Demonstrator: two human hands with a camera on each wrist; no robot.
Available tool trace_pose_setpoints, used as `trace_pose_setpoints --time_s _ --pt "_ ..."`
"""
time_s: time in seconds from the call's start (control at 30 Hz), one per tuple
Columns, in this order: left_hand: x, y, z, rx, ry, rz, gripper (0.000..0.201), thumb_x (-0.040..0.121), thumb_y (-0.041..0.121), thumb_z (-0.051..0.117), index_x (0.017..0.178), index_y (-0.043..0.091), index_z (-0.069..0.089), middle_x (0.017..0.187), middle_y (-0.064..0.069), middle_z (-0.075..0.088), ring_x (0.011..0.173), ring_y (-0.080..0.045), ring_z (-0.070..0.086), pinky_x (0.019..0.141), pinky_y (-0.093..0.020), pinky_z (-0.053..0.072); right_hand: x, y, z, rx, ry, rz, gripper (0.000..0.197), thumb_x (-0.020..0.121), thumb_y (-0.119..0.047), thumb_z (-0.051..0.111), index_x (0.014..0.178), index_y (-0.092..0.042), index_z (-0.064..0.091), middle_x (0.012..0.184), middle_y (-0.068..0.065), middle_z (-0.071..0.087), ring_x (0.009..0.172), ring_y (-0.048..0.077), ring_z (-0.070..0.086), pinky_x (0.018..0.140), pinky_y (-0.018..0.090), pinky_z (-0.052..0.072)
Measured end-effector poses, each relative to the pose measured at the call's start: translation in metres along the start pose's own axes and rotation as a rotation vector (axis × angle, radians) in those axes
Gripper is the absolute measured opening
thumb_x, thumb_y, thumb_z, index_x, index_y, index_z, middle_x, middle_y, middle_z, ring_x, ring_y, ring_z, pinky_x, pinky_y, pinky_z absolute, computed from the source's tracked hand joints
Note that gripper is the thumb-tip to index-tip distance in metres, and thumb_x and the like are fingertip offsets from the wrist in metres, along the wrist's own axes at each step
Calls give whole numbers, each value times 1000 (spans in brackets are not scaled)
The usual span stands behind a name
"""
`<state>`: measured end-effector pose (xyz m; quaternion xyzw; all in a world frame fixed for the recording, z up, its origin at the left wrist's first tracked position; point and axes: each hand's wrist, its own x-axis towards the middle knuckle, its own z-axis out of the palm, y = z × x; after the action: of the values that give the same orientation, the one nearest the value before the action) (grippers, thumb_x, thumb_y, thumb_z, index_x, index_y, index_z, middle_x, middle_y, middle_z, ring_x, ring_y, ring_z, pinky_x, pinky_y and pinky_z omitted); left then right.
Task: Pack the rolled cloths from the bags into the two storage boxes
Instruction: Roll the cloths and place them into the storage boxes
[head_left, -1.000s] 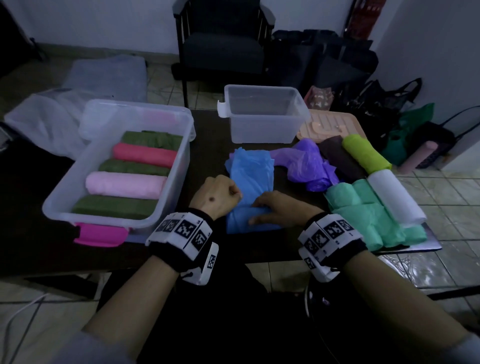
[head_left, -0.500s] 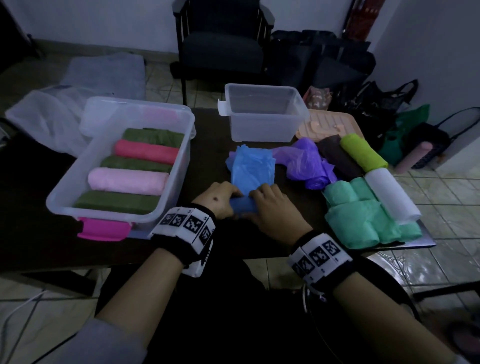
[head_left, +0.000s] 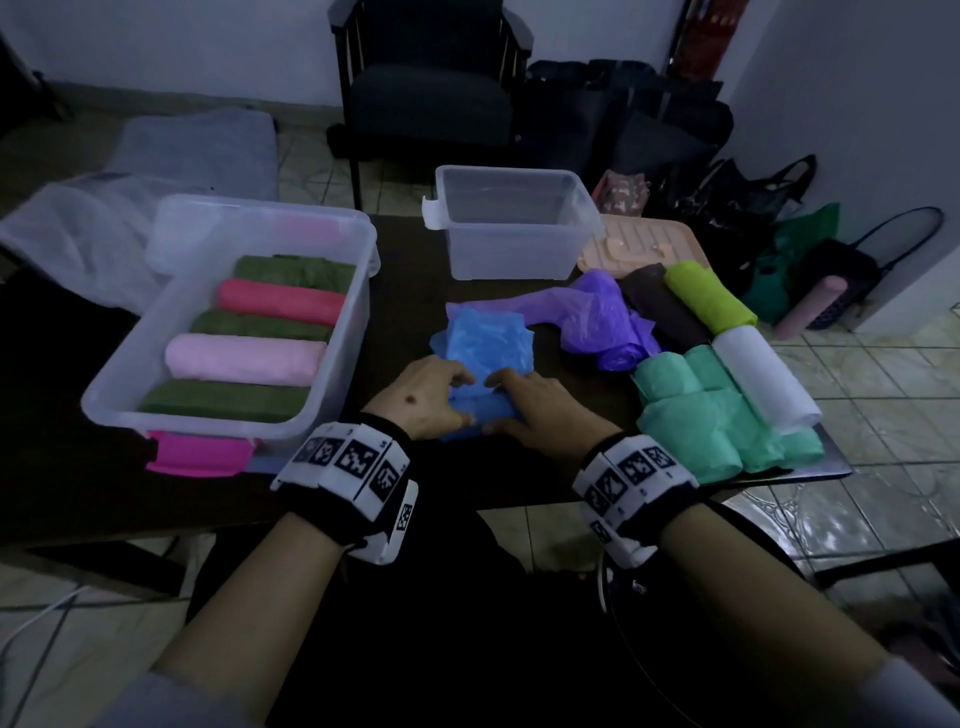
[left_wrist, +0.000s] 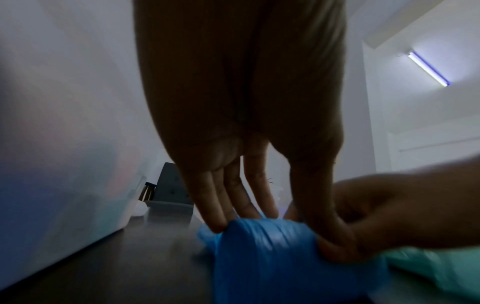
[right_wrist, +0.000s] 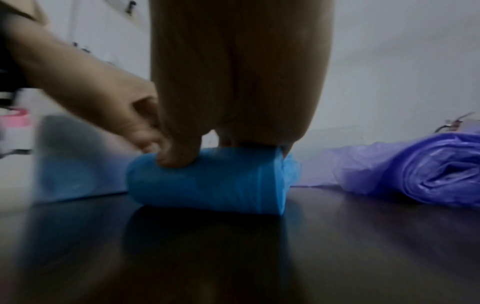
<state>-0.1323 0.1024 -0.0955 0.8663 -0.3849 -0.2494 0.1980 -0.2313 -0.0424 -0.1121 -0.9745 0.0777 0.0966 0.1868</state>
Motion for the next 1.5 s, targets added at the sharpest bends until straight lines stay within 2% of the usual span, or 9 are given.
trace_pose_setpoints --time_s 0.2,0.43,0.6,0.73,0.9,1.03,1.2,1.37,1.5 --pt "1 1 8 45 5 -15 61 66 18 82 121 17 54 123 -5 54 112 -21 53 96 -32 43 18 5 -10 55 -150 93 45 91 -46 51 126 -17 49 125 10 52 117 26 48 103 38 35" --pt "13 -1 4 45 3 -49 50 77 15 73 124 20 56 125 -9 57 111 -24 56 94 -32 46 -4 -20 17 -133 263 -17 42 91 -29 42 129 -11 48 125 11 49 116 28 45 96 34 33" --pt "10 1 2 93 -109 -58 42 80 23 71 120 20 59 118 -5 60 105 -20 58 82 -26 44 -16 -21 30 -132 187 -75 75 68 -39 23 127 -1 50 122 18 55 111 36 52 103 49 36" --pt "6 0 0 127 -224 -67 34 87 38 62 111 15 67 113 -3 65 101 -18 59 87 -28 44 -22 -18 34 -210 190 -156 67 61 -36 31 111 -4 61 102 13 64 94 31 63 92 49 46" --pt "20 2 0 -104 129 101 39 91 8 56 129 9 55 138 -6 51 126 -17 47 98 -9 27 -22 -17 37 -233 159 -146 63 61 -43 40 107 -6 62 97 8 64 90 28 63 91 44 47" --pt "31 -13 7 142 -82 47 49 92 13 56 140 13 44 151 -4 33 137 -21 35 112 -24 25 -14 -14 34 -261 91 -162 61 70 -49 65 113 -6 58 103 12 61 97 33 58 94 46 41" --pt "34 -20 13 207 -99 3 56 94 19 55 145 16 33 156 -1 19 141 -21 24 113 -26 18 -12 -15 26 -373 158 -179 55 65 -58 66 99 -15 63 91 4 62 85 24 62 82 36 45" --pt "39 -20 7 256 -162 -21 59 94 22 55 147 17 29 157 -2 18 142 -24 22 116 -34 19 -10 -14 20 -423 41 -162 63 82 -57 56 130 -17 42 127 4 46 121 22 40 100 38 26" --pt "34 -17 5 248 -104 18 53 95 19 52 144 17 35 155 -3 24 140 -23 27 115 -30 20 0 -17 10 -308 -103 -113 65 82 -57 57 131 -17 40 130 3 43 124 20 36 101 39 25"
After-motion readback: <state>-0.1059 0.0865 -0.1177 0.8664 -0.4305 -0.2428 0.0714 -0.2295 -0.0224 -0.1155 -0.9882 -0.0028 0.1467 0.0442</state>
